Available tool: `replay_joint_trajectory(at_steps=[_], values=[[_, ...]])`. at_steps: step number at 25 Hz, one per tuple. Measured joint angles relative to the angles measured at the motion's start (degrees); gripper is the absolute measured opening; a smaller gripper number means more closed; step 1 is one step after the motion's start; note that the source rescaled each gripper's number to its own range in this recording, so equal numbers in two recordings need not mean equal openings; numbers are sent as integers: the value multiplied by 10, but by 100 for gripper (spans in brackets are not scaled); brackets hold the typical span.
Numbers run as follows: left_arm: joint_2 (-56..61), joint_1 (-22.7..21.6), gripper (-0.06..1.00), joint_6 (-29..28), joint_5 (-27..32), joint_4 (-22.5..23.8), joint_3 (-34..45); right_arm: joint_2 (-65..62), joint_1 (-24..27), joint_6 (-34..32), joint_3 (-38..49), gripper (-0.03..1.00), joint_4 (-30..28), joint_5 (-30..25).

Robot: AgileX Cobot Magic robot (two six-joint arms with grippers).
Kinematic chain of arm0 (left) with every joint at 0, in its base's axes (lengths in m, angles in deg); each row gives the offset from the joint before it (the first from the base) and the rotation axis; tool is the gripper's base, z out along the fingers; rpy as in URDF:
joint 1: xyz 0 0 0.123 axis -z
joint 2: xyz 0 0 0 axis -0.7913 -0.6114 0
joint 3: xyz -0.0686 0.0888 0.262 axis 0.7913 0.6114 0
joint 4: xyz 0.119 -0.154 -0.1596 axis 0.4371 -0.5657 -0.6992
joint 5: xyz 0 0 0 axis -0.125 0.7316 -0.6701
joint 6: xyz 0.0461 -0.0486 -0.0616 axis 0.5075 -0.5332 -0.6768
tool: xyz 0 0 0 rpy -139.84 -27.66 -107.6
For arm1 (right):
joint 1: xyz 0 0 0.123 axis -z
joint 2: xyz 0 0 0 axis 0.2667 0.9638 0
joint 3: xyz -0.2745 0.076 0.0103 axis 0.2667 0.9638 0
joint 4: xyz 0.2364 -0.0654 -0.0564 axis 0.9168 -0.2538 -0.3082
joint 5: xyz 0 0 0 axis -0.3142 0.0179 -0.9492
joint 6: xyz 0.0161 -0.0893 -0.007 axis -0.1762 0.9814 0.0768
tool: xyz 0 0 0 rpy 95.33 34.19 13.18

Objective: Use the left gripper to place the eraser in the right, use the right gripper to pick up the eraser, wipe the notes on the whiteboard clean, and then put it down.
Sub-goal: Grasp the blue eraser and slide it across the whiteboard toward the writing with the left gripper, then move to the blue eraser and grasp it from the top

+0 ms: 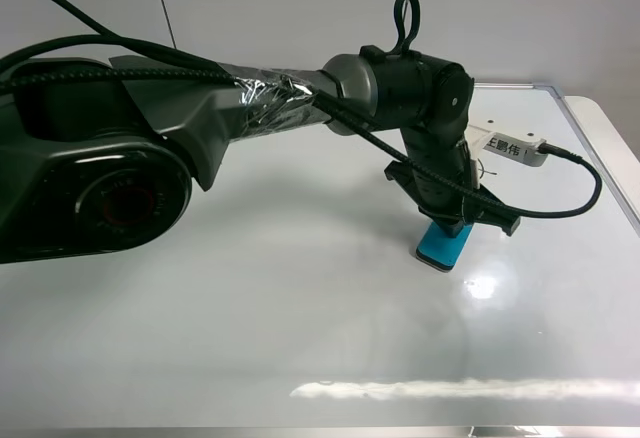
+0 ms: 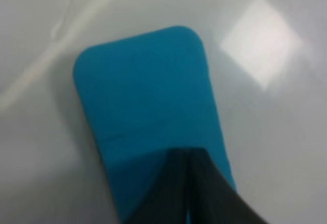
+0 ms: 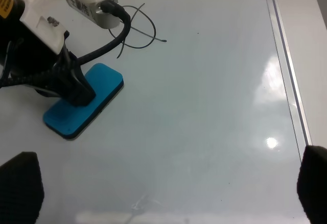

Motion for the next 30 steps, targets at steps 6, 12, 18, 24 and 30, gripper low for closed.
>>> replay_joint_trajectory(at_steps=[6, 12, 18, 24, 30], values=[[-18, 1, 0, 0, 118, 20, -83, 0, 0, 0, 0, 100, 0, 0], [-18, 1, 6, -15, 182, 40, -218, 0, 0, 0, 0, 100, 0, 0], [-6, 1, 65, -22, 188, 61, -276, 0, 0, 0, 0, 100, 0, 0], [-4, 1, 98, -19, 191, 63, -276, 0, 0, 0, 0, 100, 0, 0], [5, -1, 100, -7, 195, 55, -276, 0, 0, 0, 0, 100, 0, 0]])
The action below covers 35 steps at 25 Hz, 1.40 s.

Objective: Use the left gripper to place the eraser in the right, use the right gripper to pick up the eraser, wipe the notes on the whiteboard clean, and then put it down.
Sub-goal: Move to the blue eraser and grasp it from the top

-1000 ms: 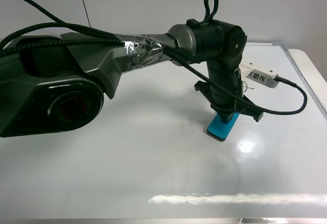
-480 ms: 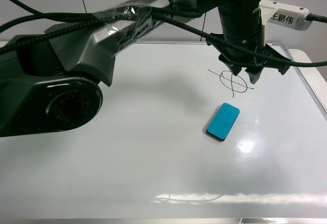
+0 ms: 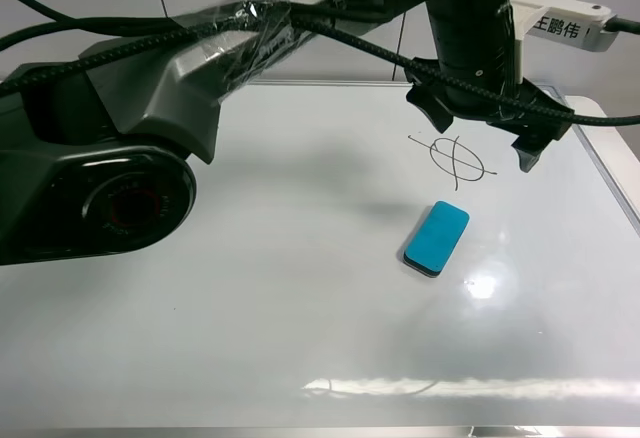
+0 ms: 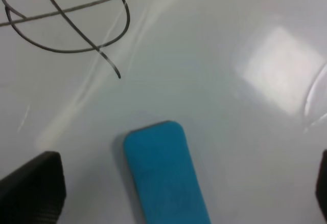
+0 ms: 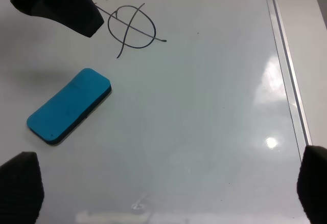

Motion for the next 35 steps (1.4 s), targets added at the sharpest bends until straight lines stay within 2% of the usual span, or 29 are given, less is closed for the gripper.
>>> replay_joint_trajectory(at_steps=[3, 8, 18, 21, 25, 31, 33, 35], values=[[12, -5, 100, 8, 2, -1, 0, 0, 0, 0, 0, 100, 0, 0], [64, -42, 100, 33, 3, 0, 0, 0, 0, 0, 0, 100, 0, 0], [190, -178, 100, 37, 3, 3, 0, 0, 0, 0, 0, 100, 0, 0], [241, -237, 100, 38, 3, 0, 12, 0, 0, 0, 0, 100, 0, 0], [332, -333, 100, 38, 2, -32, 88, 0, 0, 0, 0, 100, 0, 0], [502, -498, 100, 44, 2, -95, 282, 0, 0, 0, 0, 100, 0, 0], [565, -553, 100, 45, 2, -102, 344, 0, 0, 0, 0, 100, 0, 0], [624, -589, 100, 46, 2, -99, 415, 0, 0, 0, 0, 100, 0, 0]])
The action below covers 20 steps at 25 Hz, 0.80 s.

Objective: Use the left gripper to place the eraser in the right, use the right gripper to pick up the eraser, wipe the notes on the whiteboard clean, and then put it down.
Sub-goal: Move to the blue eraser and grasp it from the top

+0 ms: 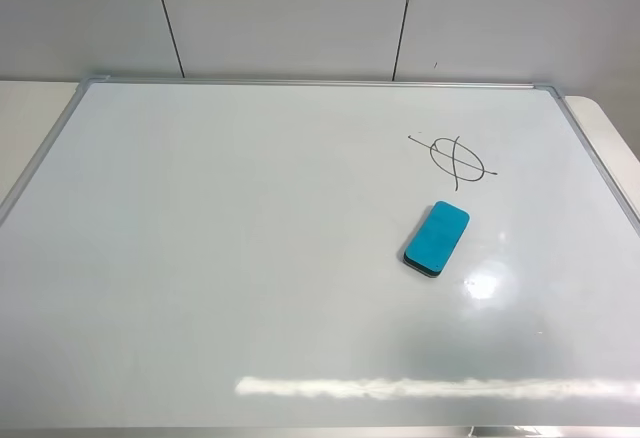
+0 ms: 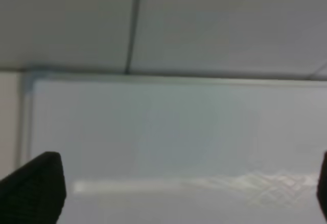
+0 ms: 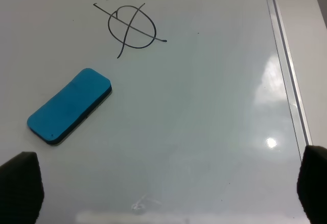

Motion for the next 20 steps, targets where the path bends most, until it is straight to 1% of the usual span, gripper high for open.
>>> replay_joint_trajectory(at_steps=[2, 5, 7, 9, 13, 15, 18, 20], values=[[64, -14, 100, 6, 0, 15, 68, 0, 0, 0, 0, 100, 0, 0], [151, -15, 100, 11, -1, 38, 156, 0, 0, 0, 0, 100, 0, 0], [222, -15, 100, 15, -18, 51, 221, 0, 0, 0, 0, 100, 0, 0], [297, -15, 100, 15, -35, 63, 270, 0, 0, 0, 0, 100, 0, 0], [438, -15, 100, 15, -61, 100, 342, 0, 0, 0, 0, 100, 0, 0], [512, -15, 100, 15, -65, 129, 370, 0, 0, 0, 0, 100, 0, 0], [606, -15, 100, 15, -61, 173, 408, 0, 0, 0, 0, 100, 0, 0], [661, -15, 100, 15, -42, 191, 435, 0, 0, 0, 0, 100, 0, 0]])
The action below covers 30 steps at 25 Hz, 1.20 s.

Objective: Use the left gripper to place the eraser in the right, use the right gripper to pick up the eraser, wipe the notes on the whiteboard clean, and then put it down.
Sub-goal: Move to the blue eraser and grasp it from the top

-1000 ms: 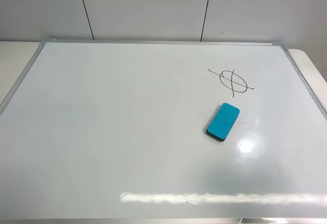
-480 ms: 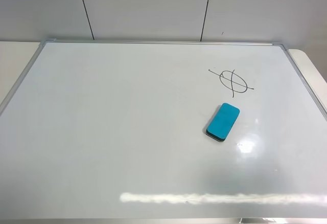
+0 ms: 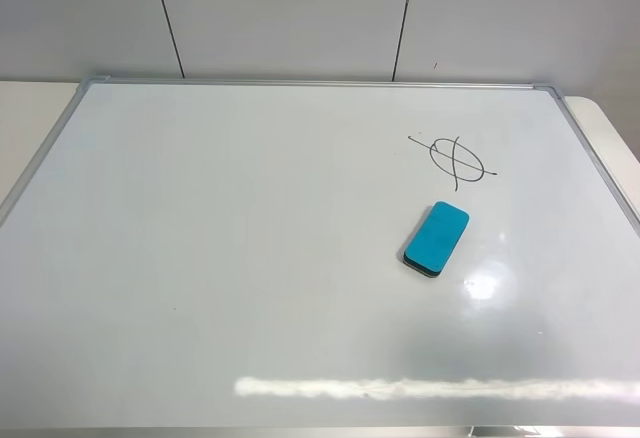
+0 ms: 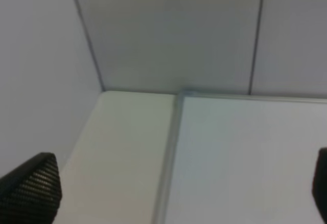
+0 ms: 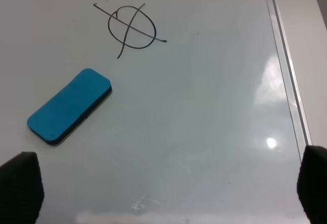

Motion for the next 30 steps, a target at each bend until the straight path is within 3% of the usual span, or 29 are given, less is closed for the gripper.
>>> replay_joint_trajectory(at_steps=[3, 12, 23, 30], values=[[72, 0, 100, 0, 35, 10, 50, 0, 0, 0, 0, 100, 0, 0], [169, 19, 100, -12, 16, -3, 287, 0, 0, 0, 0, 100, 0, 0], [169, 76, 100, -15, -5, -28, 341, 0, 0, 0, 0, 100, 4, 0], [169, 81, 100, -15, -13, -26, 342, 0, 0, 0, 0, 100, 4, 0]])
